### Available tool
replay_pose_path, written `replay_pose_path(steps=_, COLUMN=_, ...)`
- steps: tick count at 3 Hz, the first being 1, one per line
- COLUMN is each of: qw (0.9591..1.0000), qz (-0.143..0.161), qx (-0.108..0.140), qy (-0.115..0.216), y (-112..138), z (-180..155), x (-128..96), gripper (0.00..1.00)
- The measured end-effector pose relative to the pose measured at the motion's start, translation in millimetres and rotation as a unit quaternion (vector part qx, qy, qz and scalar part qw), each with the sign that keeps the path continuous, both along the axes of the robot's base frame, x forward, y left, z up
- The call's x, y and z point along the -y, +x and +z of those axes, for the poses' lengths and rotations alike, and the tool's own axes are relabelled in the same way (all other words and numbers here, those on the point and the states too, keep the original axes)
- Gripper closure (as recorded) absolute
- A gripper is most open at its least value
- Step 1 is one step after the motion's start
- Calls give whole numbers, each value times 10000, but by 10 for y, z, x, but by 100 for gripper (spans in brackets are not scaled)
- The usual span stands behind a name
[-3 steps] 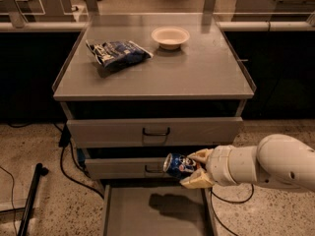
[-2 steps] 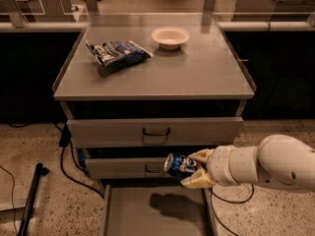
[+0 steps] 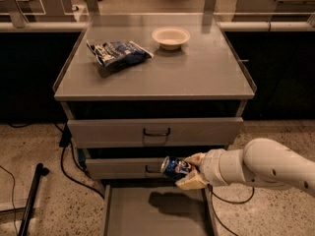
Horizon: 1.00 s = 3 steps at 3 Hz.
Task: Place pepsi can into bottom drawer
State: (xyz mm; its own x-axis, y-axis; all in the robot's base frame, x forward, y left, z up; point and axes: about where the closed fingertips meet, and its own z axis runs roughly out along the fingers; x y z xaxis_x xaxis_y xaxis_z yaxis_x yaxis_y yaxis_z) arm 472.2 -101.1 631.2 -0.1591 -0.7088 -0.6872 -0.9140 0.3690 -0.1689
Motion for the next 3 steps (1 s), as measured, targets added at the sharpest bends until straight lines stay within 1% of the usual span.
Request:
replay_pose_path(steps=1, qw=9993, qz=-234, qx=-275, qy=105, y=120, z=-497, x=70, gripper=100)
replay_pose_path(steps=2, qw=9985, qz=-365, qx=-284, qy=293, y=205, z=-921, x=128, gripper=100)
replay_pose_path(steps=3, qw=9981, qz=-321, qx=-296, qy=445, y=231, z=-1319, x=143, gripper=100)
